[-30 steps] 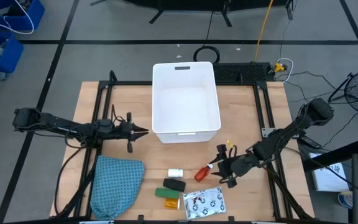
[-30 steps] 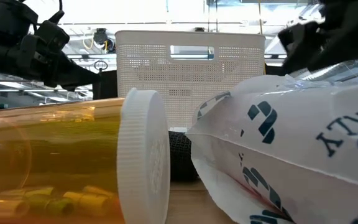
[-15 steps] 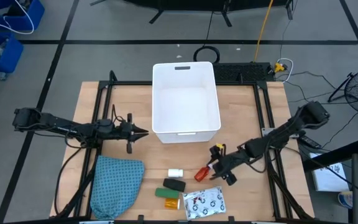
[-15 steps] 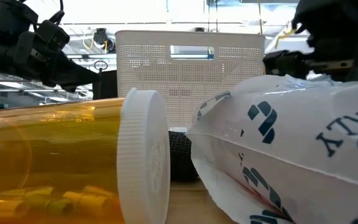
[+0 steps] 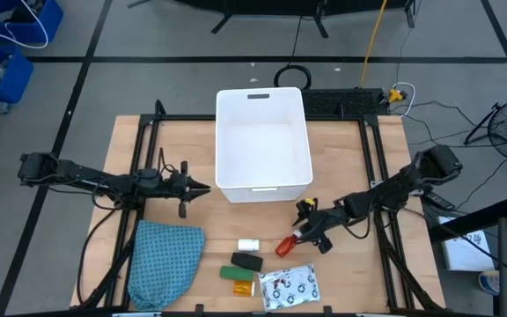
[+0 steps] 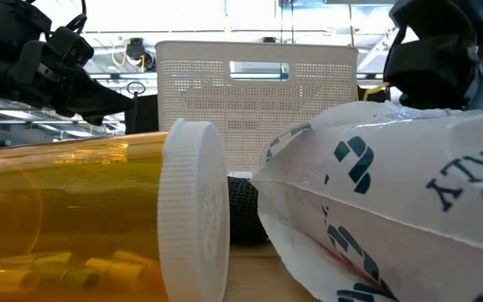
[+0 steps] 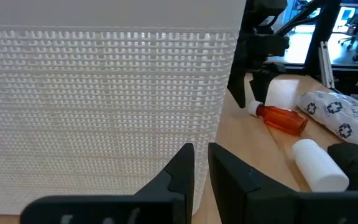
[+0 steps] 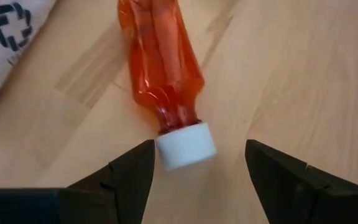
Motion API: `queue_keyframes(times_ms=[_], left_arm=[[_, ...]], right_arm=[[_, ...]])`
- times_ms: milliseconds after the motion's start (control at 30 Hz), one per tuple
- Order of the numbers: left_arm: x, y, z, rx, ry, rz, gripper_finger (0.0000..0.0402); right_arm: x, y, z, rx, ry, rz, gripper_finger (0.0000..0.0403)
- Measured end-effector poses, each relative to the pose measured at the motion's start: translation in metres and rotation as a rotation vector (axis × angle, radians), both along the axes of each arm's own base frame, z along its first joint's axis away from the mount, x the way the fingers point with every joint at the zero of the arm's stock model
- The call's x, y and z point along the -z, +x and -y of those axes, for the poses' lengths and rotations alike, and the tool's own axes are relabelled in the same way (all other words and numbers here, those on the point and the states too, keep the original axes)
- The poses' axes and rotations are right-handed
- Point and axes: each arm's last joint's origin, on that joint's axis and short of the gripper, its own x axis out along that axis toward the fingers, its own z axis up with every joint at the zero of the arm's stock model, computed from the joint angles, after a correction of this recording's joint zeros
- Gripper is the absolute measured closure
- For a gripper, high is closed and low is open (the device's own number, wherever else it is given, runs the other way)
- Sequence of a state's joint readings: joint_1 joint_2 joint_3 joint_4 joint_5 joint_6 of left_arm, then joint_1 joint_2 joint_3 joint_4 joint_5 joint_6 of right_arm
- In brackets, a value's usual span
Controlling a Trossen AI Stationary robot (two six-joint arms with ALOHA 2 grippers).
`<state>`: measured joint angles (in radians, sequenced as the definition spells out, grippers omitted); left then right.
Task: Pick & place medical supplies in basket/bin
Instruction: Put the red pill bottle into the white bin
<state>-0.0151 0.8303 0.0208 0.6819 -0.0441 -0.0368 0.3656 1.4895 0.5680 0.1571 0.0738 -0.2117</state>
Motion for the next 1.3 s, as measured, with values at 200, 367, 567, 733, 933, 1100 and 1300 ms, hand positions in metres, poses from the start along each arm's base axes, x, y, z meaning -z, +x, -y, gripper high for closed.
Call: queue_keyframes(times_ms=[200,367,567,733,933,1100,1300], left_arm=[[0.0002,0.0,0.0,0.0,0.0,-0.002,0.035],[0.0002,0.0,-0.0001,0.0,0.001,-0.002,0.035],[0.0006,0.0,-0.0001,0.0,0.001,-0.007,0.035],[0.0009,0.0,0.0,0.0,0.002,-0.01,0.035],[0.0014,-0.0001,0.0,0.001,0.007,-0.015,0.035],[0.0013,-0.0001,0.0,0.001,0.005,-0.014,0.035],[0.0013,-0.0001,0.0,0.0,0.0,-0.014,0.035]], right_arm=[[0.0047,-0.0042,0.0006,-0.021,0.023,0.007,0.0168],[0.0023,-0.002,-0.0023,-0.069,0.07,0.049,0.0184],[0.0009,0.0019,-0.0032,-0.093,0.059,0.1,0.0196],[0.0013,0.0018,-0.0031,-0.102,0.049,0.099,0.0197],[0.0023,0.0008,-0.003,-0.109,0.054,0.083,0.0198],[0.0026,0.001,-0.0019,-0.109,0.07,0.073,0.0198],[0.0026,0.0008,-0.0022,-0.102,0.093,0.065,0.0211]])
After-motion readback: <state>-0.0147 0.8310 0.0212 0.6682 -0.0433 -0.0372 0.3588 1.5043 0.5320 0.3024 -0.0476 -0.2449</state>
